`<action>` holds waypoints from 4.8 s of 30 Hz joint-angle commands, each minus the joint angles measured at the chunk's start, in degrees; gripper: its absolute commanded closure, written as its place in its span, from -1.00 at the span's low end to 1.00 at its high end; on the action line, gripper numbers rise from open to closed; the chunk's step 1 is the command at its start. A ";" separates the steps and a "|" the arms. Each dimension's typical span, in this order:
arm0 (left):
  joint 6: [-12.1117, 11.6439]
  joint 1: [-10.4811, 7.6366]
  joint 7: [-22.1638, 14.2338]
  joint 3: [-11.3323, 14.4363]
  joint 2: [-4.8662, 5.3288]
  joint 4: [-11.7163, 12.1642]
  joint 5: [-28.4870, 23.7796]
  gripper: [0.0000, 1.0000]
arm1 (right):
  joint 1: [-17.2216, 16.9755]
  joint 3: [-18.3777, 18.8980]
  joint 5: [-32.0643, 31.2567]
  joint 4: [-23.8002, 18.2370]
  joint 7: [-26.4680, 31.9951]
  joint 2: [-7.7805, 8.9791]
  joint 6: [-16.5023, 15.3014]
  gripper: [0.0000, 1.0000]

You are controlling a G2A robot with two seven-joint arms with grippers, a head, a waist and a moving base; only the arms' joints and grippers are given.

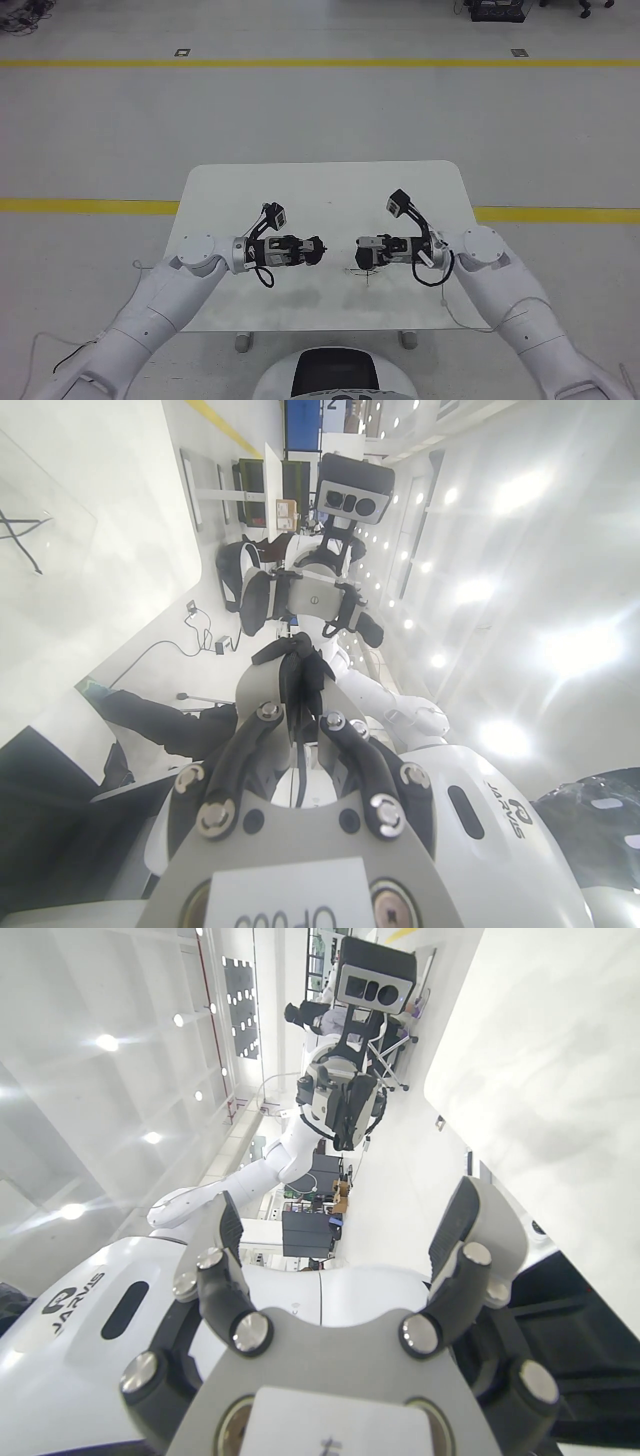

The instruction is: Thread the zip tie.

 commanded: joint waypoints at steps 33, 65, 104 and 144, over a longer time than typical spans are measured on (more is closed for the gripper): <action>0.00 0.00 0.00 0.00 0.00 0.00 0.00 1.00 | 5.15 0.81 -13.32 -1.65 5.34 1.61 3.20 -1.00; 0.00 0.00 0.00 0.00 0.00 0.00 0.00 1.00 | 17.30 -15.85 -42.77 3.00 1.44 -0.42 -0.34 -1.00; 0.00 0.00 0.00 0.00 0.00 0.00 0.00 1.00 | 27.63 -33.19 -60.37 3.48 -1.99 -1.11 -6.39 -1.00; 0.00 0.00 0.00 0.00 0.00 0.00 0.00 1.00 | 34.31 -53.07 -61.75 8.56 -11.70 -3.50 -6.09 -1.00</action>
